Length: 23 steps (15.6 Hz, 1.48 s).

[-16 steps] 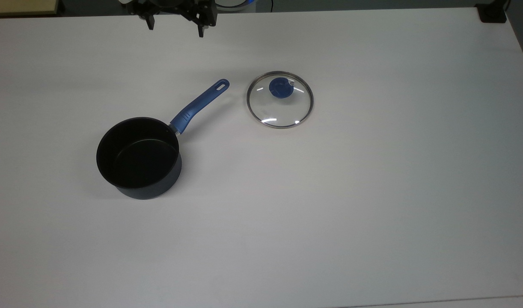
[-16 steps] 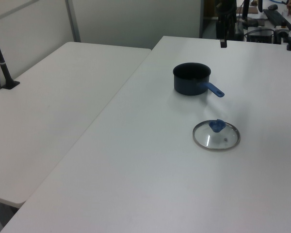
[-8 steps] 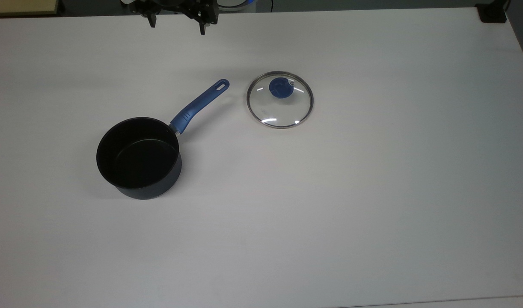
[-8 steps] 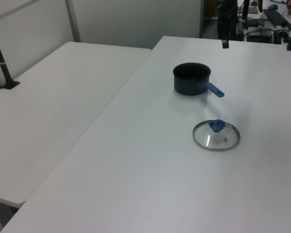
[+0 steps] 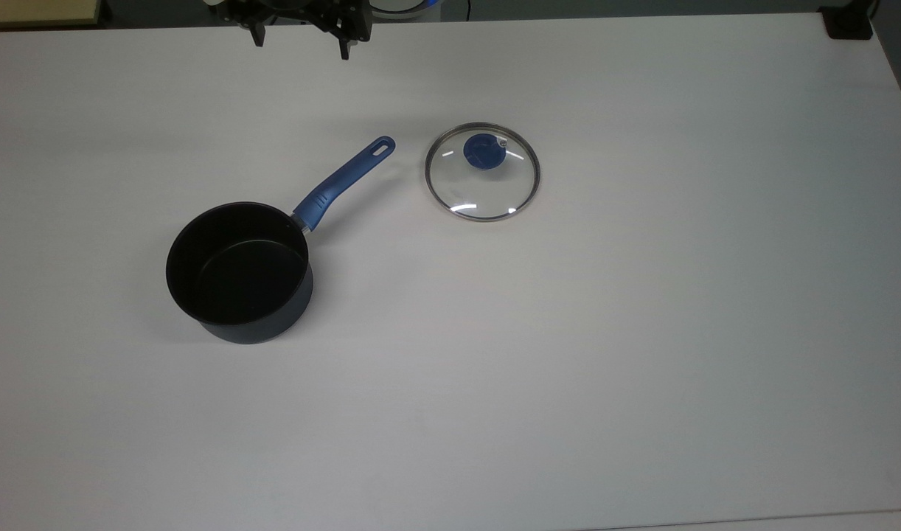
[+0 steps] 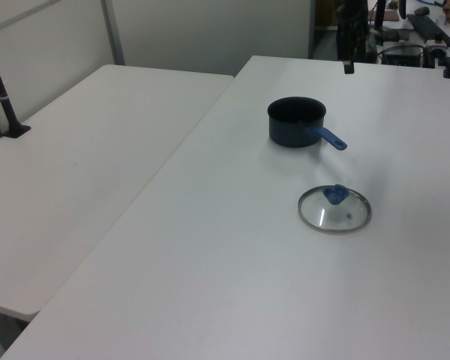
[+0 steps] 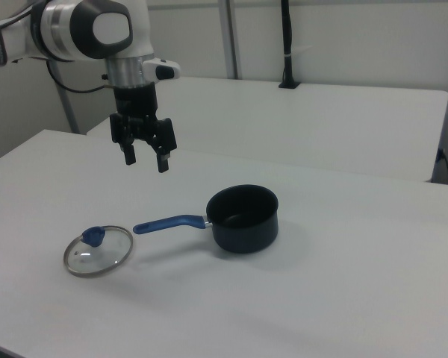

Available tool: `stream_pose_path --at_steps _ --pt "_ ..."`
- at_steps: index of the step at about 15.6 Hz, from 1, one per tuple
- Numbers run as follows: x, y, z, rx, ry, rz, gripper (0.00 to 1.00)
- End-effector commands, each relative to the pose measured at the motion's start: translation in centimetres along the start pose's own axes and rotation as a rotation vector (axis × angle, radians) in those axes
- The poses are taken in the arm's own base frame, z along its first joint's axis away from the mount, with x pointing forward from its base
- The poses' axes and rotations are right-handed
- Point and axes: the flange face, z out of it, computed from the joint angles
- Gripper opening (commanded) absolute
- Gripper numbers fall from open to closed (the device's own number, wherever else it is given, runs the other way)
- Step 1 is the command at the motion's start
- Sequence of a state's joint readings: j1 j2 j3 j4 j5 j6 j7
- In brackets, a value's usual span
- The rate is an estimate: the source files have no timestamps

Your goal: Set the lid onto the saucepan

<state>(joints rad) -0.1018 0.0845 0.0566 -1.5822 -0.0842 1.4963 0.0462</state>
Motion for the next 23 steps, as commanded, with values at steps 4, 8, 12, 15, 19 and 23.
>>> stream_pose_path --at_steps 4,8,12,15,19,23 --pt "-0.3 0.6 -1.1 0.003 0.014 0.004 1.0" --pt "-0.5 1.8 -2.0 0.014 0.032 0.034 1.0" --pt "0.7 0.3 -1.3 0.002 0.07 0.001 1.0" --pt "0.8 -2.3 0.7 -0.003 0.033 -0.052 1.0" --pt "2.1 -7.4 2.1 0.001 0.058 -0.186 1.0" --pt "3.2 -12.7 5.1 -0.003 0.019 -0.334 1.0"
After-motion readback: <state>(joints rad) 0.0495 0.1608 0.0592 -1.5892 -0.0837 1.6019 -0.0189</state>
